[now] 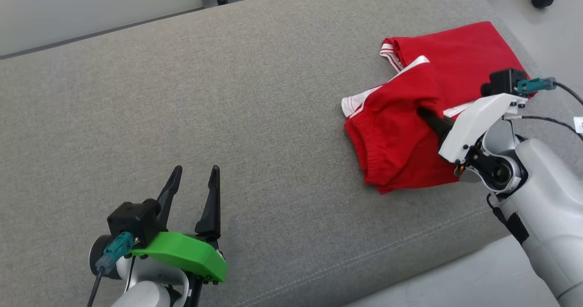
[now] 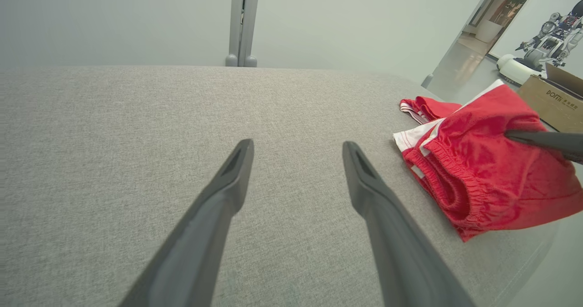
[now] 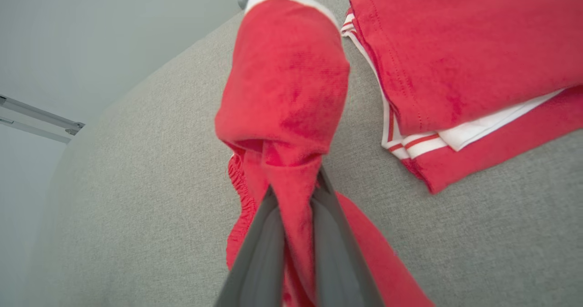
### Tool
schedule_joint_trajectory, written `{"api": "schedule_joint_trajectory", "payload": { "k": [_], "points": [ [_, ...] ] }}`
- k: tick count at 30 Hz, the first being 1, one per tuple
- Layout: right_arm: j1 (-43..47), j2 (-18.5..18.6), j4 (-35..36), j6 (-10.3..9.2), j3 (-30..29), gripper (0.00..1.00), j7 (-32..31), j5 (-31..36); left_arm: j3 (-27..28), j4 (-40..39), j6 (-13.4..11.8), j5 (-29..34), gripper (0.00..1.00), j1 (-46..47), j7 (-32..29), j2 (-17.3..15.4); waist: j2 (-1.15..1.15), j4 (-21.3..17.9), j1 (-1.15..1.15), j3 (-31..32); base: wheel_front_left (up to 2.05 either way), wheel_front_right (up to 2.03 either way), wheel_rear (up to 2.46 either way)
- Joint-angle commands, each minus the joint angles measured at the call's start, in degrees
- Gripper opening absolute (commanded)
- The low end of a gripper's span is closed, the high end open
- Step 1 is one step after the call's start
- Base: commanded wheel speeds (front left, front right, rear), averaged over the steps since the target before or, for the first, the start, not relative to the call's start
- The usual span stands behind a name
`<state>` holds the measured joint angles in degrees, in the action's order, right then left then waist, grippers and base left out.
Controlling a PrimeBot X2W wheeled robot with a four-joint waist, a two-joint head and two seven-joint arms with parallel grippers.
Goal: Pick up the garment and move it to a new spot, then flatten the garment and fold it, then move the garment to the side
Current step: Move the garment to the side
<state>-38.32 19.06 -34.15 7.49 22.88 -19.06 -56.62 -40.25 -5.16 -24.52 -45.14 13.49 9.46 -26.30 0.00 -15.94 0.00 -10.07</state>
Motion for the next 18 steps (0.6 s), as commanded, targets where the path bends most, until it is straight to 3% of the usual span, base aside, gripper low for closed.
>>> {"api": "schedule_joint_trajectory", "payload": {
  "k": [1,18],
  "points": [
    [-1.3,0.7,0.3,-0.01,0.1,0.00,-0.2,0.4,0.4,-0.1,-0.4,0.4,1.00,0.3,0.1,-0.5,0.00,0.4,0.00,-0.1,0.00,0.00,0.00],
    [-10.7,7.4,4.2,-0.01,1.5,0.00,-8.9,2.7,0.5,-0.9,-0.3,0.6,1.00,1.7,-0.2,-1.2,0.00,1.9,0.00,-2.6,0.00,0.00,0.00]
  ]
}}
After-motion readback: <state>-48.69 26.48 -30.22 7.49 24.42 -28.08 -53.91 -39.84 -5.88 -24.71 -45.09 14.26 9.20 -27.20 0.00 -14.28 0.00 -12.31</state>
